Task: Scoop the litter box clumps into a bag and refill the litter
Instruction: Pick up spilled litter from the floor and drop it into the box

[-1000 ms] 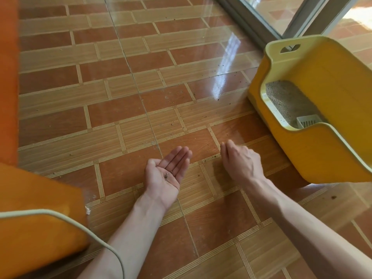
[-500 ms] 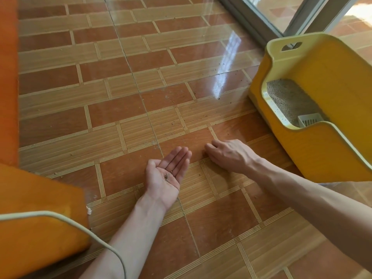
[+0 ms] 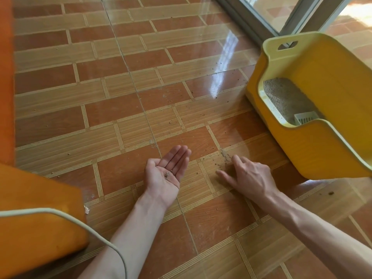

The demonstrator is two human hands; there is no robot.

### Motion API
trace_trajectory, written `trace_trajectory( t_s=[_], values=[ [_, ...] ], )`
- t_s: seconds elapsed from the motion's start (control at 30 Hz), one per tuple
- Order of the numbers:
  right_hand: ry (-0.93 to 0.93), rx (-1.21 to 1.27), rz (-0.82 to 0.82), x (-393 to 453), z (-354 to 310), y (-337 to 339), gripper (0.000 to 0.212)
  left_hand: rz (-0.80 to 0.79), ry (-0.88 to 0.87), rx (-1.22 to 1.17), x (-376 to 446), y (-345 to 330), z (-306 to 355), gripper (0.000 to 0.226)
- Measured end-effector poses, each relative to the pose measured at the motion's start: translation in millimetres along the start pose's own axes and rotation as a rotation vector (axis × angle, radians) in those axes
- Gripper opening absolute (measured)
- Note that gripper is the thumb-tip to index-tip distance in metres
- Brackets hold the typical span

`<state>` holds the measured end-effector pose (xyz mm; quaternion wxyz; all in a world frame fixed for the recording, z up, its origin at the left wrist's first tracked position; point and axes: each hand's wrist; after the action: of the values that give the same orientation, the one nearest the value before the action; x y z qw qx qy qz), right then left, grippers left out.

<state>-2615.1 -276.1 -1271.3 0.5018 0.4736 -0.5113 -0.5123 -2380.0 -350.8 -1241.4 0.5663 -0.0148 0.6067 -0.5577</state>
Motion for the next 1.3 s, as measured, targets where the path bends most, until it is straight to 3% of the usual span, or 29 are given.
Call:
trace_trajectory(
  t_s=[0.07, 0.4, 0.6, 0.83, 1.07, 1.3],
  values=[
    [0.029, -0.047, 0.011, 1, -4, -4, 0.07, -0.001, 0.002, 0.009, 0, 0, -2, 0.055],
    [-0.062, -0.056, 0.002, 28, -19, 1, 0.052, -0.001, 0.0, 0.012, -3, -1, -1, 0.052],
    [-0.047, -0.133, -0.18, 26, -30, 3, 0.007, 0.004, -0.014, -0.003, -7, -4, 1, 0.052],
    [-0.037, -0.161, -0.287, 29, -37, 14, 0.02, -0.018, -0.015, -0.007, -13, -8, 0, 0.053],
    [-0.057, -0.127, -0.286, 24, -18, 15, 0.007, -0.023, -0.013, -0.006, -18, -3, 3, 0.053],
    [-0.267, 0.106, -0.257, 20, -36, 15, 0.02, -0.021, -0.011, -0.006, -17, -3, 0, 0.053]
  ],
)
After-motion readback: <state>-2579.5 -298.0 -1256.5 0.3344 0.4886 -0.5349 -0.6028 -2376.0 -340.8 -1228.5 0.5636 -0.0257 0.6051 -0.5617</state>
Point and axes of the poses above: each hand's wrist, its own x-axis towards the middle knuckle, its own y-axis out of the back of the hand, z = x × y, and after that the axes turned 3 degrees about x, right-handed
